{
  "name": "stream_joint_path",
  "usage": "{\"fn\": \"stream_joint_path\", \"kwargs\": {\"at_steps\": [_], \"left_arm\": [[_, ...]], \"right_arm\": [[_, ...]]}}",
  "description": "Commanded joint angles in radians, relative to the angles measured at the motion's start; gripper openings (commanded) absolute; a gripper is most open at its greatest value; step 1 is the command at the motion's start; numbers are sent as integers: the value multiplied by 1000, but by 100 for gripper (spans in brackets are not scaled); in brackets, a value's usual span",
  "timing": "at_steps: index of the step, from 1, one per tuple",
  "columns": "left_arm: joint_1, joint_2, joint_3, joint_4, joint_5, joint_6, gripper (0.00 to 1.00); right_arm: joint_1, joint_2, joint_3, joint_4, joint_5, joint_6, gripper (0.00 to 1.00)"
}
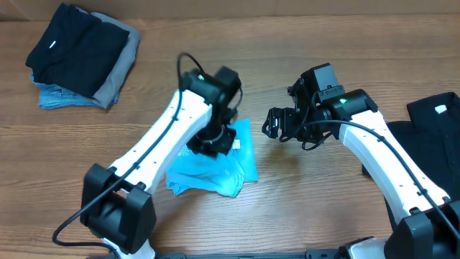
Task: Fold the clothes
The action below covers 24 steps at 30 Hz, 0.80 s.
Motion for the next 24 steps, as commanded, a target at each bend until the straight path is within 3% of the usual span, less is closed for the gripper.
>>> {"fn": "stream_joint_path", "kwargs": {"at_steps": [1,8,14,19,24], "left_arm": [[23,-79,97,-24,-167,-33,4],[36,-264,108,-29,-288,-110,5],[45,-380,107,-34,-389,-122,41],[90,-392,107,-93,-392,-150,38],[114,-392,107,-131,-393,-156,38]], "right_arm": [[11,-5,14,5,-3,-4,100],[17,-5,14,14,-88,-66,100],[99,1,13,104,-107,-74,100],[189,72,13,219,73,57,100],[249,208,13,319,47,67,89]]}}
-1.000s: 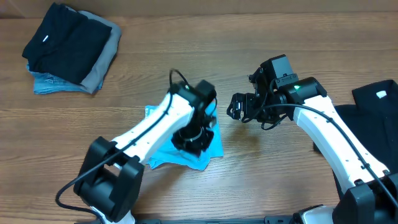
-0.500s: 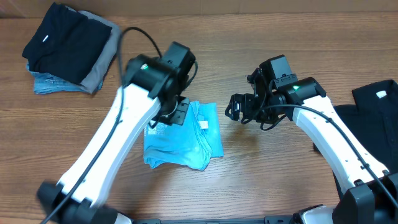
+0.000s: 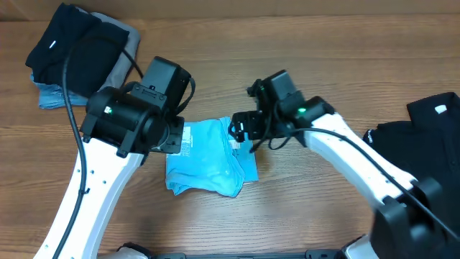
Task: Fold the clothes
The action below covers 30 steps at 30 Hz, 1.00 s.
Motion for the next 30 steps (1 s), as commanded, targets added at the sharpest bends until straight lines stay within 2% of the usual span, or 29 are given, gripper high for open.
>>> {"fn": "stream_joint_path", "kwargs": {"at_steps": [1,3,5,6,7,8,9,12,13,18,20,25,27,28,29,30], "left_arm": [[15,-3,15,-6,-24,-26,38],[15,-3,15,-5,-24,-26,38],[15,-3,15,-4,-23,-26,39],[15,-3,15,-3,-23,-26,39],[15,-3,15,-3,-23,-26,40],[15,-3,15,-4,-23,-25,41],[15,-3,14,-4,-23,-25,41],[15,-3,13,-4,-19,-25,42],[15,-2,13,-3,-19,-25,42],[15,-2,13,6,-20,-25,45],[15,-2,13,9,-20,-25,45],[15,0,12,18,-20,-25,46],[15,0,10,18,-19,-25,46],[15,0,9,18,-20,-25,46],[15,0,7,18,-20,-25,46],[15,0,6,18,-19,-25,47]], "right_arm": [[45,122,13,64,45,59,88],[55,169,13,114,46,80,85],[59,207,13,158,49,85,75],[58,223,13,180,50,100,74],[58,244,13,219,49,108,64],[58,250,13,233,48,108,59],[58,250,13,246,42,107,44],[48,245,15,249,41,103,17],[39,240,15,248,43,88,12],[-33,191,16,242,-31,45,5],[-68,169,16,246,-129,13,5],[-99,167,16,235,-119,8,6],[-105,167,16,233,-98,7,12],[-106,167,16,230,-97,-2,30],[-106,167,16,217,-97,-10,37],[-107,165,16,200,-97,-17,39]]}}
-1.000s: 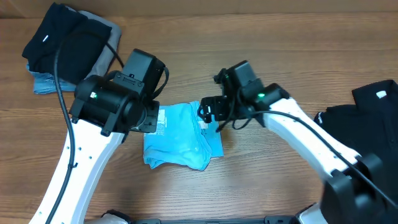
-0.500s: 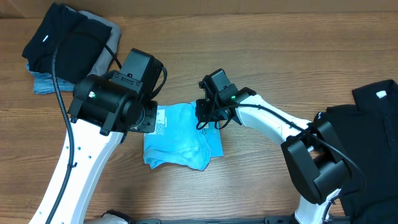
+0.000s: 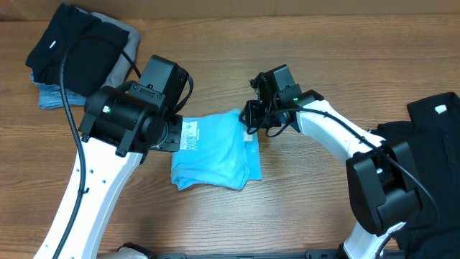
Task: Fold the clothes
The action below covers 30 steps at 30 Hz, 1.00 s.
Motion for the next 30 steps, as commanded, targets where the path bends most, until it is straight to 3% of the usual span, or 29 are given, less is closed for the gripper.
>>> {"fn": "stream_joint_path", "kwargs": {"at_steps": [1,7,12,15,21,22,26,30], "left_arm": [[6,0,5,1,-13,-21,48],[6,0,5,-10,-13,-21,59],[6,1,5,-4,-13,-21,64],[6,1,5,6,-13,-21,64],[6,1,5,6,-13,-21,65],[6,1,5,6,-13,-21,65],[6,1,5,7,-14,-21,65],[6,1,5,9,-14,-20,66]], "right_arm": [[-7,-43,15,-47,-5,-38,40],[-23,-66,15,-294,-42,-40,42],[10,-64,-7,-478,-53,-37,44],[50,-64,-58,-456,-54,1,49],[127,-64,-151,-313,-55,120,49],[137,-64,-153,-307,-63,125,44],[155,-66,-134,-301,-90,108,13],[129,-80,-28,-422,-27,28,4]]}}
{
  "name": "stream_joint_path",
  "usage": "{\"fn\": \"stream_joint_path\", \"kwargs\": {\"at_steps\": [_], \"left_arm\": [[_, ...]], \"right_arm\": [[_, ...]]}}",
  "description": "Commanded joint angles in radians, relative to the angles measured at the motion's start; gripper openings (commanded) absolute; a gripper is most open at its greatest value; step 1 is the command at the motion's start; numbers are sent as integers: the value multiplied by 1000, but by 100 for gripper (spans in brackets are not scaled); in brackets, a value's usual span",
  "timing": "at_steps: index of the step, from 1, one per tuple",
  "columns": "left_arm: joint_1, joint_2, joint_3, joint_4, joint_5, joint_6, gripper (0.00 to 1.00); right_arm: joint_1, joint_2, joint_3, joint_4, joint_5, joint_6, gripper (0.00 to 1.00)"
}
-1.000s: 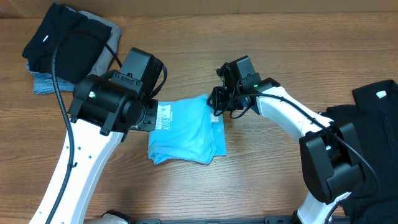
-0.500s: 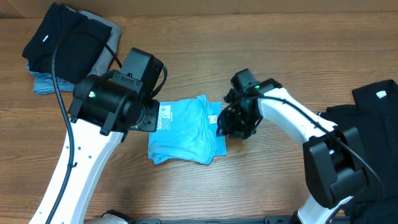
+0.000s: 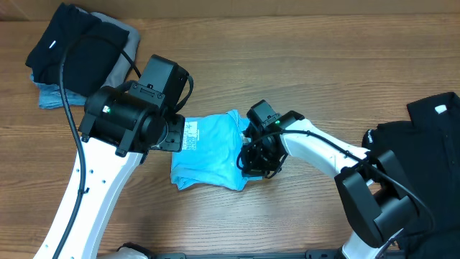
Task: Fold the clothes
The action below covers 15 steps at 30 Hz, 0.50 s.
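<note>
A crumpled light-blue shirt (image 3: 210,151) with a white label lies mid-table in the overhead view. My left gripper (image 3: 177,135) sits at the shirt's upper-left edge beside the label, and the cloth rises to it as if pinched. The wrist body hides most of its fingers. My right gripper (image 3: 253,160) points down onto the shirt's right edge, covering that side. Its dark fingers blend together, so their gap cannot be read.
A stack of folded clothes (image 3: 79,57), black on grey on blue, lies at the far-left corner. A heap of black garments (image 3: 424,137) lies at the right edge. The wooden table (image 3: 323,43) runs beneath everything.
My right gripper went from the shirt's upper-right corner down to its right edge. The shirt's right side looks narrower under it. The left arm and its hold have not moved.
First my left gripper pressed on top of the blue shirt while the right hung off to its right. Then the left sat at the shirt's upper-left and the right reached its upper-right edge. The shirt then lay spread wider between them; now the right is lower.
</note>
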Motion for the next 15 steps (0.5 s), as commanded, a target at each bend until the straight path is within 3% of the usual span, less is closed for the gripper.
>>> {"fn": "stream_joint_path", "kwargs": {"at_steps": [1,7,15], "left_arm": [[6,1,5,3,-14,-14,66],[6,1,5,11,-18,2,66],[6,1,5,11,-18,2,66]], "right_arm": [[-29,-47,123,-94,73,-76,4],[-35,-60,273,-231,274,-130,4],[-44,-60,248,-230,385,-126,4]]}}
